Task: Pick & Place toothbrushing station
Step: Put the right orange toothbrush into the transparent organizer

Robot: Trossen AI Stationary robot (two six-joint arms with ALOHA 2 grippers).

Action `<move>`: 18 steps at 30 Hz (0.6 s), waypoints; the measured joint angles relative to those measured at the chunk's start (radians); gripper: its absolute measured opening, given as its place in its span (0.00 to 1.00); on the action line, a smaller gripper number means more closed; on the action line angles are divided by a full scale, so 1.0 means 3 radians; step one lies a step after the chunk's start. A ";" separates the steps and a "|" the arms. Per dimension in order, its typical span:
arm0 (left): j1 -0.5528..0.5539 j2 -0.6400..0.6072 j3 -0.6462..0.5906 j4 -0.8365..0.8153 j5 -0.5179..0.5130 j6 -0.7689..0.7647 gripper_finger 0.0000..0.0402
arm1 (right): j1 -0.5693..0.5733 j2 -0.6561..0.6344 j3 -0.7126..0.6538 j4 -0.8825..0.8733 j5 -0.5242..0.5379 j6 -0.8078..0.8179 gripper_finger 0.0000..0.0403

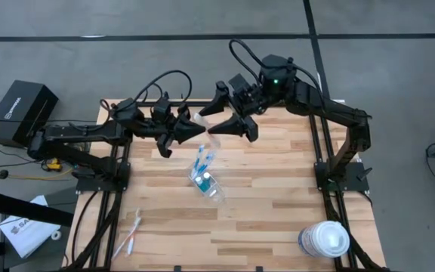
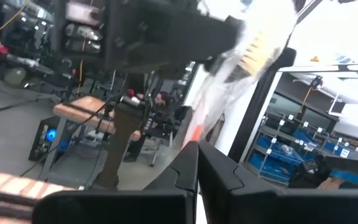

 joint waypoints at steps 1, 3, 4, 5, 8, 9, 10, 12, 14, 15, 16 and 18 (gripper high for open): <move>0.0000 0.0000 0.0000 0.0026 0.0001 -0.0007 0.00 | -0.0013 0.0000 0.0000 0.0000 0.0000 -0.0002 0.72; 0.0000 0.0000 0.0000 0.0032 0.0022 -0.0016 0.00 | -0.0034 0.0000 0.0000 -0.0005 0.0000 -0.0001 0.72; 0.0000 0.0000 0.0000 0.0032 0.0034 -0.0020 0.00 | -0.0041 0.0000 0.0000 -0.0005 0.0000 -0.0001 0.72; 0.0000 0.0000 0.0000 0.0040 0.0038 -0.0025 0.00 | -0.0054 0.0000 0.0000 -0.0005 -0.0001 -0.0001 0.72; 0.0000 0.0000 0.0000 0.0070 0.0041 -0.0045 0.00 | -0.0077 0.0000 0.0000 -0.0006 -0.0001 -0.0001 0.72; 0.0000 0.0000 0.0000 0.0086 0.0042 -0.0050 0.00 | -0.0077 0.0000 0.0000 -0.0006 0.0000 -0.0001 0.72; 0.0000 0.0000 0.0000 0.0113 0.0044 -0.0075 0.00 | -0.0083 0.0000 0.0000 -0.0006 -0.0002 -0.0001 0.72; 0.0000 0.0000 0.0000 0.0165 0.0067 -0.0101 0.00 | -0.0098 0.0000 0.0000 -0.0006 -0.0010 -0.0001 0.72; 0.0000 0.0004 0.0000 0.0178 0.0072 -0.0104 0.00 | -0.0091 0.0000 0.0000 -0.0006 -0.0010 -0.0001 0.72; 0.0000 0.0024 0.0000 0.0207 0.0081 -0.0105 0.00 | -0.0091 0.0000 0.0000 -0.0005 -0.0010 -0.0001 0.72; 0.0000 0.0040 0.0000 0.0225 0.0084 -0.0111 0.00 | -0.0091 0.0000 0.0000 -0.0005 -0.0010 -0.0001 0.72; 0.0000 0.0058 -0.0006 0.0267 0.0095 -0.0125 0.00 | -0.0092 0.0000 0.0000 -0.0006 -0.0010 -0.0001 0.72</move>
